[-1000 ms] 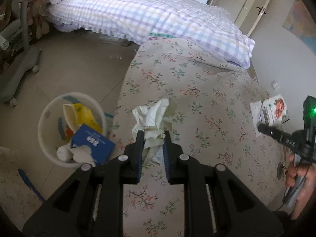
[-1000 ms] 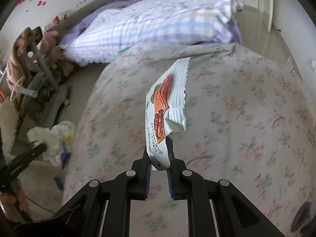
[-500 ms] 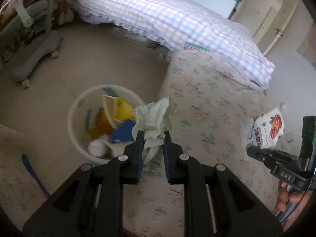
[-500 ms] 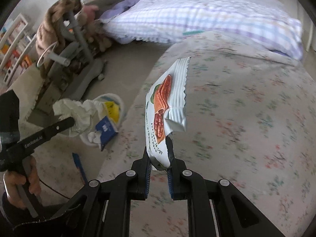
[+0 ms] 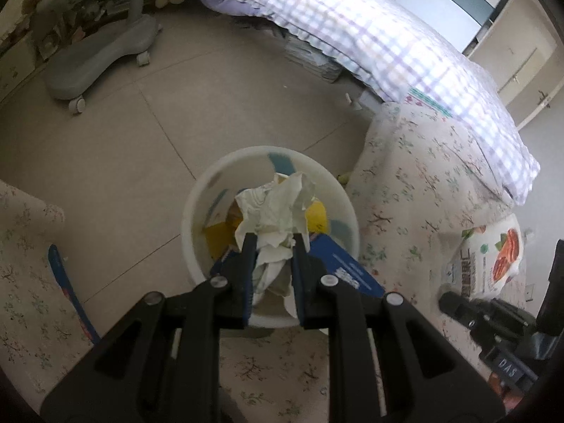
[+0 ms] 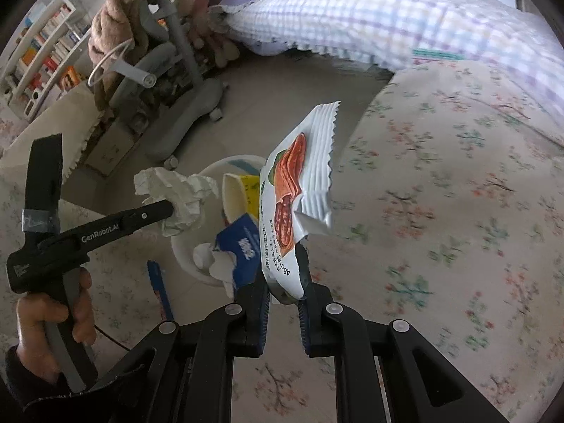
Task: Collect trash
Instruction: 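Carry the tissue over the wastebasket and release it with the left tool while the right tool carries the wrapper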
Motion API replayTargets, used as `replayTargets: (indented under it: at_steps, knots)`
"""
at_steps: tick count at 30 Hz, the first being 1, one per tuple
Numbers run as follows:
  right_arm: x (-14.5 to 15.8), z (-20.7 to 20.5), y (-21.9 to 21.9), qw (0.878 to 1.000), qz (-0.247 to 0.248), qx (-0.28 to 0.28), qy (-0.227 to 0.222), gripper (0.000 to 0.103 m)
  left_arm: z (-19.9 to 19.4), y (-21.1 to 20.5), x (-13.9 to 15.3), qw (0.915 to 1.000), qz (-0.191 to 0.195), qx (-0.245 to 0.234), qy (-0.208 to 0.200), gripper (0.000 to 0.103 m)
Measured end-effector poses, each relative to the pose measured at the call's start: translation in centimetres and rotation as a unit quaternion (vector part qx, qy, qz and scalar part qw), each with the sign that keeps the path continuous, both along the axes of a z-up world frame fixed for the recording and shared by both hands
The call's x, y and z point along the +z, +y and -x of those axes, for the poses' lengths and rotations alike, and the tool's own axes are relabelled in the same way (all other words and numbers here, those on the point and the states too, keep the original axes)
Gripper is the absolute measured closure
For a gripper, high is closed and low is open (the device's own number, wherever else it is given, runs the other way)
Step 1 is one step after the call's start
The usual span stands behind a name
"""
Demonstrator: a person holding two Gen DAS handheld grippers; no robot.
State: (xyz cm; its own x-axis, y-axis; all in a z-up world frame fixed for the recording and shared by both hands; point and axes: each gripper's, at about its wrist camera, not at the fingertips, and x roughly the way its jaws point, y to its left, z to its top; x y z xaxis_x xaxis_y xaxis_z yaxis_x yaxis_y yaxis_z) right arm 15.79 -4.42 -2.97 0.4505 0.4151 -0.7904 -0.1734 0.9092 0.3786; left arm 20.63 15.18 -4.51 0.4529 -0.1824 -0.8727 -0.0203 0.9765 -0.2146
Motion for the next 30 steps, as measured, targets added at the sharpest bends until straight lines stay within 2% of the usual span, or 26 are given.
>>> replayTargets:
  at_steps: [4, 5, 7, 9, 10, 11, 12, 16, 20, 27, 30]
  knots:
    - [-0.2, -0.5, 1.4, 1.0, 0.001, 0.009, 0.001, 0.088, -0.3, 1.2, -0.6, 0.9999, 0.007, 0.005, -0.007, 0.083]
    - [-0.2, -0.5, 1.6, 1.0, 0.001, 0.011, 0.0, 0.088, -0.4, 1.5, -0.7, 0.9999, 0.007, 0.005, -0.007, 0.079]
    - [-0.3, -0.6, 1.8, 1.0, 0.001, 0.014, 0.001, 0.088, -0.4, 2.1, -0.9, 0.9999, 0.005, 0.012, -0.006, 0.069]
    - [-0.4, -0.5, 1.9, 1.0, 0.0, 0.016, 0.004, 0.088, -0.2, 2.8, -0.7, 0.9996, 0.001, 0.028, -0.007, 0.043]
    - [-0.4, -0.5, 1.9, 1.0, 0.0, 0.018, 0.004, 0.088, 0.0, 3.0, -0.5, 0.9993, -0.005, 0.037, -0.009, 0.035]
    - [-0.4, -0.5, 2.0, 1.0, 0.0, 0.019, 0.003, 0.088, 0.2, 3.3, -0.3, 0.9989, -0.012, 0.045, -0.012, 0.022]
    - [-0.3, -0.6, 2.2, 1.0, 0.0, 0.02, 0.002, 0.088, 0.4, 3.5, -0.1, 0.9984, -0.02, 0.051, -0.015, 0.019]
    - [-0.3, -0.9, 3.1, 1.0, -0.005, 0.03, 0.0, 0.088, 1.2, 4.4, -0.2, 0.9971, -0.052, 0.056, -0.005, 0.016]
    - [-1.0, -1.7, 4.8, 0.999, -0.009, 0.042, 0.005, 0.088, 2.1, 5.6, 0.2, 0.995, -0.083, 0.054, -0.013, 0.01]
    - [-2.3, -3.0, 8.0, 0.998, -0.008, 0.068, 0.004, 0.088, 2.9, 7.8, 0.7, 0.9942, -0.088, 0.06, -0.015, 0.007]
    - [-2.7, -3.4, 8.7, 0.997, -0.025, 0.077, -0.002, 0.085, 3.2, 8.1, 0.6, 0.9939, -0.093, 0.058, -0.012, 0.006]
